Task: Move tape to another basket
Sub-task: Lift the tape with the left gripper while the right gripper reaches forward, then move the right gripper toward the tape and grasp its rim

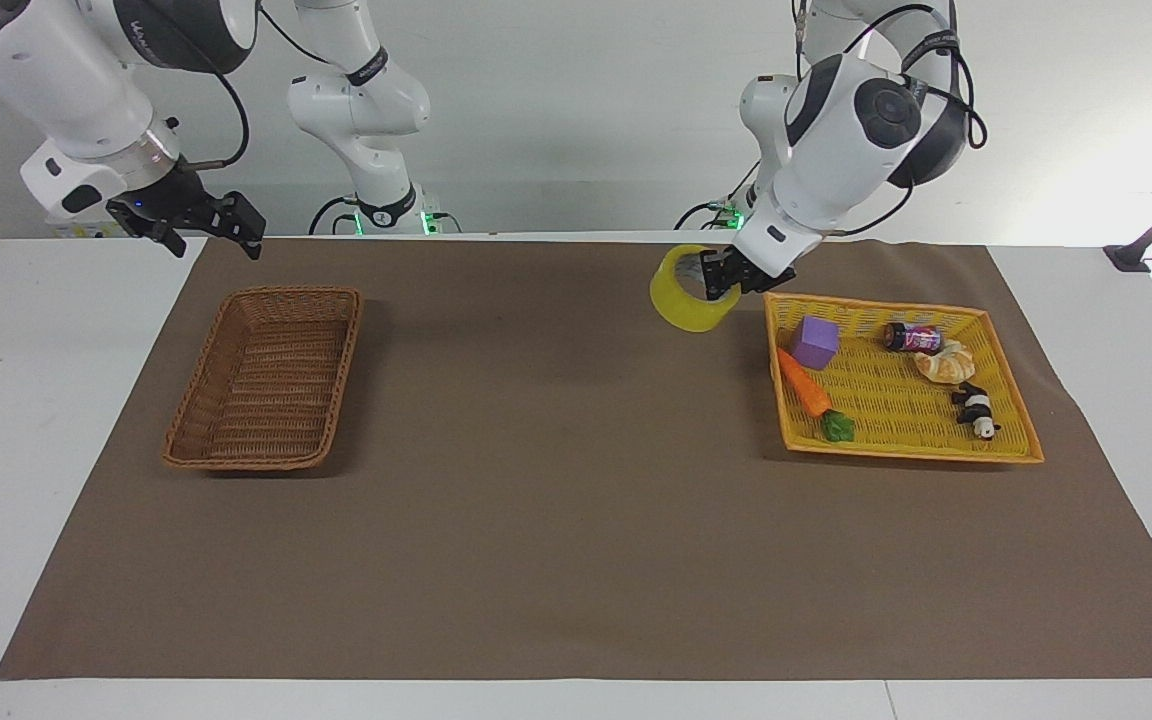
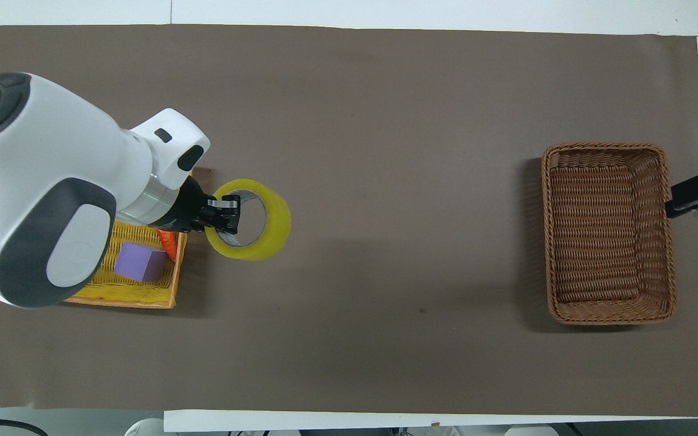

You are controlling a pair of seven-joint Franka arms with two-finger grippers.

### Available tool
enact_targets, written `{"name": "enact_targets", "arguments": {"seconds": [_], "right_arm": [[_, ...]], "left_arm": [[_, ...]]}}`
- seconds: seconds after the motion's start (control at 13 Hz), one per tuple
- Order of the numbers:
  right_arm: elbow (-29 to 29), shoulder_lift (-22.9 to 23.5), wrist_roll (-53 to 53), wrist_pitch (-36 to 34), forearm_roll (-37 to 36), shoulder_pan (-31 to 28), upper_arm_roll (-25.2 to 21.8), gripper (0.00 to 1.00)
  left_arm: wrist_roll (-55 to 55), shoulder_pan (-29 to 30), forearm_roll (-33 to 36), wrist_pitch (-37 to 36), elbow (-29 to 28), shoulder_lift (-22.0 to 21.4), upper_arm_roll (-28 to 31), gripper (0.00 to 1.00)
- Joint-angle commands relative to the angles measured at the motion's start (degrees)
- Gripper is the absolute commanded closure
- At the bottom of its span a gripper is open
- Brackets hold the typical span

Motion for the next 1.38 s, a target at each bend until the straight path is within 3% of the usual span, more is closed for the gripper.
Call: {"name": "enact_targets", "arguments": {"seconds": [0.0,0.15,0.38,0.54,0.85,1.08,1.31], "right_arm": [[-1.6,-1.4,-2.1,1.0,-0.5,-1.2,0.2,0.00],[-1.5,-1.5,-10.0,1.2,7.3,-1.2,0.3,0.00],[-3.0,-1.6,-9.9,2.6,22.3,0.8,0.9,0.00],[-7.6,-2.6,-5.8,4.9,34.3,2.6,0.9,0.00],[-19.1,-3.4,-2.7,23.6,53.3,11.9,1.1,0.00],[-21.6,-1.1,-1.5,30.5,62.3,20.9,1.2,0.00],[-25.1,-1.0,1.9,37.0,72.5,26.2,1.2,0.00]], "left_arm": [[-4.7,-0.6,-4.4,1.1,-1.4,-1.3,1.1,1.00],[-6.3,-2.0,-5.8,0.8,-1.1,-1.3,0.9,0.99],[-7.4,-4.1,-5.8,0.9,-1.6,-1.8,0.8,0.99],[-7.7,-5.0,-5.7,0.8,-1.6,-1.9,0.8,0.99],[-7.9,-5.0,-5.7,1.0,-1.5,-2.0,0.8,0.98],[-7.8,-5.0,-5.7,0.8,-1.6,-2.0,0.9,0.98],[-7.7,-4.6,-5.8,0.7,-1.8,-2.0,0.9,0.98]]}}
